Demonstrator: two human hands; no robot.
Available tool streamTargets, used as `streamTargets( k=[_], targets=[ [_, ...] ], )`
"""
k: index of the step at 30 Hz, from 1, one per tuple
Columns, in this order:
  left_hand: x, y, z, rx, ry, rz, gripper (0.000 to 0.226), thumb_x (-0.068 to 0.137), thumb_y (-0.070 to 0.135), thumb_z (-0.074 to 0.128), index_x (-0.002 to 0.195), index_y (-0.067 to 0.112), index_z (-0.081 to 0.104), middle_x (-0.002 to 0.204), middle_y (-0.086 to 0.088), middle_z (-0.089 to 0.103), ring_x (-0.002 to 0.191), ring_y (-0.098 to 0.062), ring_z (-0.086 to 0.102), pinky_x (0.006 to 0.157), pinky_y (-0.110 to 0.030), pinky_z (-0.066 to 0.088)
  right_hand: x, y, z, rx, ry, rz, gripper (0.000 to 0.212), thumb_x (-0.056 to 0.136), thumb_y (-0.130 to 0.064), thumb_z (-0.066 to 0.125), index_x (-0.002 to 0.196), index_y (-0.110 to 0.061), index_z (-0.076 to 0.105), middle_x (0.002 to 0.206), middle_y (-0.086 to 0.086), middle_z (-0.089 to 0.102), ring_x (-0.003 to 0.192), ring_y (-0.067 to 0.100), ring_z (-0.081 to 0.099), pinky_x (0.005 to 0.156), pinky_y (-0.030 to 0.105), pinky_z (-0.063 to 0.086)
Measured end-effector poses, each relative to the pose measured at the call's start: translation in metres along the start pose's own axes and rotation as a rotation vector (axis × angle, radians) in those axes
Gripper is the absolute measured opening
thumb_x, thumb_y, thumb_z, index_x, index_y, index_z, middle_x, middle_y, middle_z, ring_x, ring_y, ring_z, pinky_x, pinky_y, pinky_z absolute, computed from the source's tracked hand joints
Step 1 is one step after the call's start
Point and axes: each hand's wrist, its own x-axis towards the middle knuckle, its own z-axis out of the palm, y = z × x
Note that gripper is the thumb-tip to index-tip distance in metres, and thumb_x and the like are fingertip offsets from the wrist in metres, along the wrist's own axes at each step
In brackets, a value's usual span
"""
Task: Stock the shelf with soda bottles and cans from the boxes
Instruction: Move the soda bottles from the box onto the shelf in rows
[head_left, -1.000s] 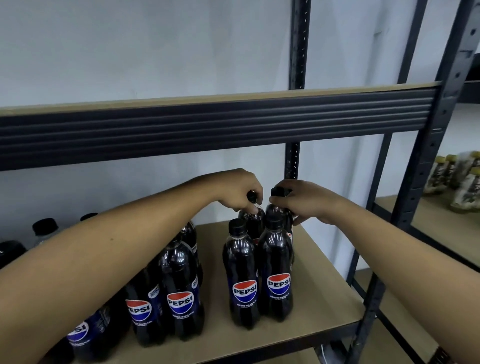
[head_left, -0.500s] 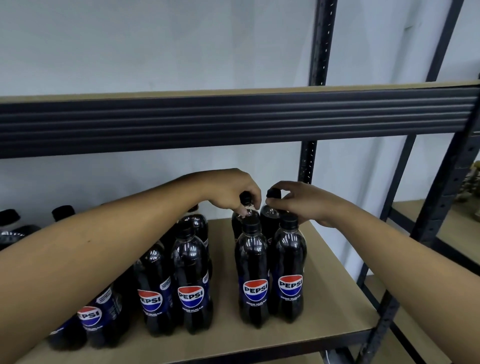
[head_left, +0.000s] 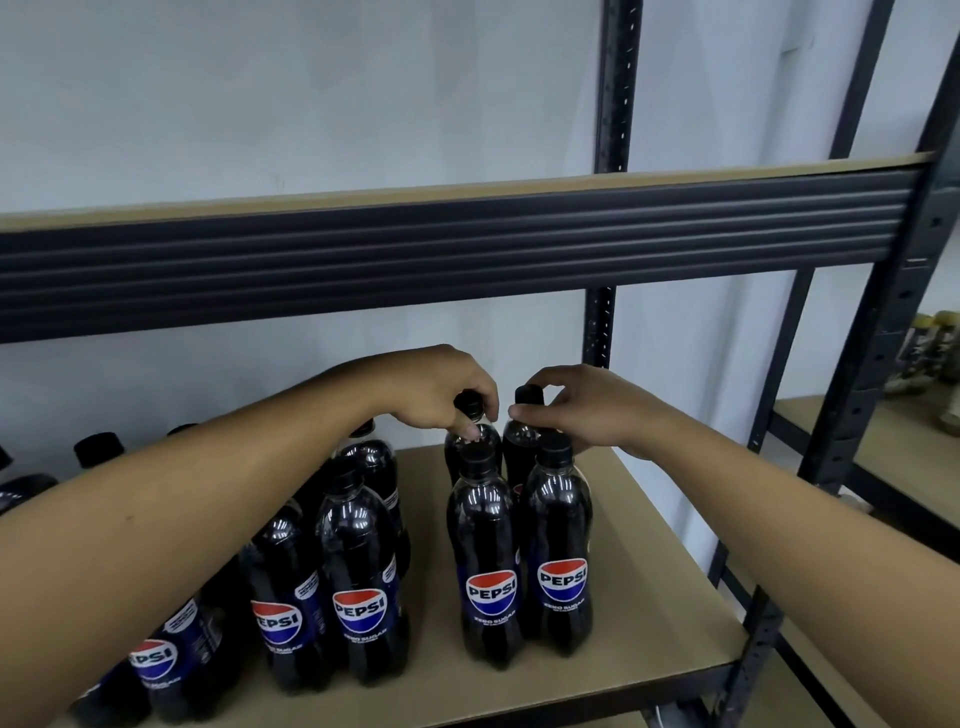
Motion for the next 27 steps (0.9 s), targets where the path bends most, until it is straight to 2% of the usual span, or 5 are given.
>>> streamTargets(
  k=[4,11,18,25,27],
  targets=[
    [-0.001,-0.001,0.000,-0.007,0.005,-0.017,0.030,0.091,0.032,0.076,0.121,0.035,0.069,0.105,0.022,0.063,0.095,0.005,0.056,0.075,-0.015,0.040,-0.002,-0.002,-0.002,0.036,-0.024,-0.001,0.045,0.083,-0.048,0.079,0.120,-0.026,0.065,0.088,0.004,0.077,0.075,0.023,0.077,0.079,0.039,0.064],
    [-0.014,0.004,0.000,-0.073,0.020,-0.078,0.036,0.091,0.041,0.073,0.126,0.041,0.064,0.128,0.019,0.062,0.119,-0.004,0.053,0.096,-0.026,0.043,-0.007,-0.002,-0.007,0.006,-0.057,0.068,0.057,0.080,-0.064,0.075,0.127,-0.035,0.061,0.107,0.002,0.073,0.086,0.024,0.075,0.075,0.040,0.064],
    [-0.058,0.029,-0.002,-0.260,0.301,-0.040,0.022,0.094,0.041,0.070,0.115,0.040,0.070,0.113,0.023,0.067,0.109,0.007,0.061,0.104,-0.030,0.051,-0.053,-0.014,-0.026,-0.178,0.074,-0.101,0.048,0.087,-0.077,0.051,0.123,-0.047,0.061,0.121,-0.022,0.066,0.097,-0.001,0.063,0.094,0.032,0.053],
    [-0.083,0.059,0.016,-0.098,0.040,-0.102,0.051,0.083,0.062,0.073,0.129,0.045,0.059,0.114,0.020,0.066,0.101,0.000,0.062,0.095,-0.032,0.054,-0.083,-0.003,-0.011,-0.200,-0.152,-0.112,0.064,0.081,-0.060,0.076,0.138,-0.053,0.047,0.129,-0.024,0.058,0.113,0.000,0.061,0.100,0.033,0.051],
    [-0.081,0.063,0.022,-0.073,0.017,-0.131,0.059,0.080,0.061,0.076,0.133,0.044,0.055,0.102,0.019,0.065,0.091,0.001,0.061,0.086,-0.029,0.053,-0.082,0.004,-0.002,-0.174,-0.169,-0.108,0.067,0.076,-0.055,0.081,0.134,-0.057,0.047,0.128,-0.021,0.061,0.109,0.004,0.064,0.096,0.035,0.055]
  ],
)
